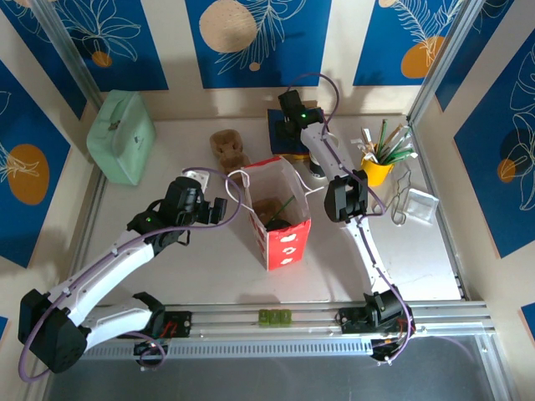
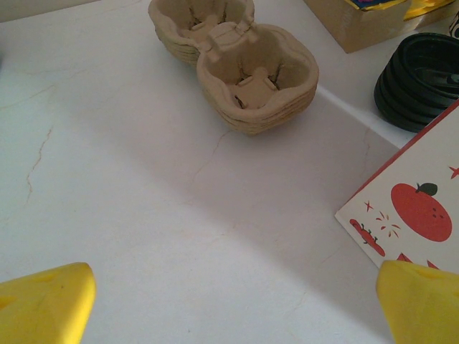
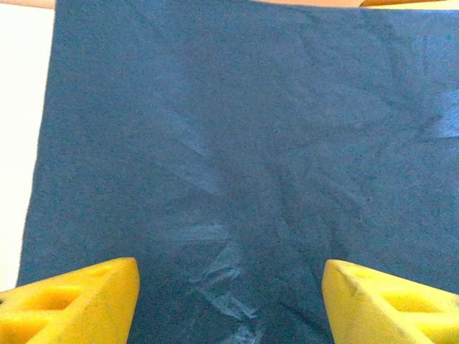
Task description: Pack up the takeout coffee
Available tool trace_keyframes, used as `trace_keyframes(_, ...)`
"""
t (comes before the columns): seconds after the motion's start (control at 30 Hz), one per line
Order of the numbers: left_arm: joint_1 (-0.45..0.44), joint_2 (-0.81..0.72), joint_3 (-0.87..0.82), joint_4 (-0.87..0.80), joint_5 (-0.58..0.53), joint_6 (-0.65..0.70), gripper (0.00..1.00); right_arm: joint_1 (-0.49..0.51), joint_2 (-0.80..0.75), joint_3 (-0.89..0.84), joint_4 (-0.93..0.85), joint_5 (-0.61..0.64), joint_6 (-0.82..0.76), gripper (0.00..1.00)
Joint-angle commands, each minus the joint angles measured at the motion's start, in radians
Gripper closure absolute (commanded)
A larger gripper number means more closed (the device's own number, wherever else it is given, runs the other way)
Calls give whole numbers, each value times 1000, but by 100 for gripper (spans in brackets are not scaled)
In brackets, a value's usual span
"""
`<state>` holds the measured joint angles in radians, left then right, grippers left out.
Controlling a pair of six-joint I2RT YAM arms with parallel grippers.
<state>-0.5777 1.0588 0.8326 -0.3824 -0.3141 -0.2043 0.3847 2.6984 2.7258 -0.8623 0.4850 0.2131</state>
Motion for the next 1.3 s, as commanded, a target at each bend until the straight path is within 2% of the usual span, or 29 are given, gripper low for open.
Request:
trace_keyframes(0.0, 12, 1, 27, 7, 5, -4, 0, -2, 33, 3, -29, 15, 27, 31)
trace_keyframes(0.37, 13, 4, 30, 5, 9, -9, 0, -15, 54, -4, -55, -17, 63, 33)
trace_keyframes(0.83, 12, 21, 43, -3, 13, -10, 0, -36, 20, 5, -63, -114, 101, 67)
trace_keyframes(1.13, 12, 23, 49, -6, 11, -9, 0, -44, -33, 12, -54, -153, 106, 77)
trace_keyframes(1.27, 13, 24, 51, -9, 15, -11, 0, -49, -60, 18, -48, -168, 111, 78)
